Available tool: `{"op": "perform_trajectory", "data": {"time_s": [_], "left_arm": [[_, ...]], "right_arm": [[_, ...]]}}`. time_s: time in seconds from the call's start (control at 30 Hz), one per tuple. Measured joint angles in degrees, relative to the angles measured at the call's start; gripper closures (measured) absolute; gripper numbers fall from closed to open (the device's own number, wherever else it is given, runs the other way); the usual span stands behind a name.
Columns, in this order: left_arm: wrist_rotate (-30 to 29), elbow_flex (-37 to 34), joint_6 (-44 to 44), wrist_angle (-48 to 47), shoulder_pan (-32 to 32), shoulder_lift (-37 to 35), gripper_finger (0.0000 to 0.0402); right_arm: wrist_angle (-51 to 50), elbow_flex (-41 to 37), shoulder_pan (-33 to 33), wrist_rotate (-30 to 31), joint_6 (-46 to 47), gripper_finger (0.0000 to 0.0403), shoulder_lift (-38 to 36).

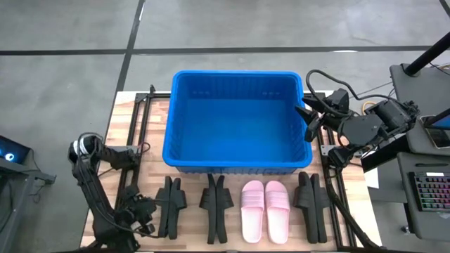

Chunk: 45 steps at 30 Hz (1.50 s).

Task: Pick and place slides into bin
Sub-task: Put the black slide into the blue bin

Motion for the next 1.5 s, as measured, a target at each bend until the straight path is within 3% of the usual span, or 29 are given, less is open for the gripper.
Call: {"op": "perform_trajectory", "data": {"time_s": [0.2, 0.4, 0.73, 0.93, 1.5], "left_arm": [[4.5, -0.2, -0.5, 0.5, -0.4, 2.8, 0.0249], [-0.5, -0.4, -3.6, 0.5, -0.4, 3.4, 0.0249], [-0.6, -1.8, -4.8, 0.5, -0.4, 5.8, 0.0249], [-2.0, -4.5, -12.1, 0.5, -0.4, 5.7, 0.0249], [-10.9, -4.9, -12.1, 1.7, -0.4, 5.6, 0.0254]], "right_arm": [[0.0, 0.0, 0.0, 0.0, 0.0, 0.0230, 0.1], [0.0, 0.0, 0.0, 0.0, 0.0, 0.0230, 0.2], [0.0, 0.0, 0.0, 0.0, 0.0, 0.0229, 0.2], [0.1, 0.0, 0.0, 0.0, 0.0, 0.0230, 0.2], [0.2, 0.0, 0.0, 0.0, 0.1, 0.0229, 0.2]]}}
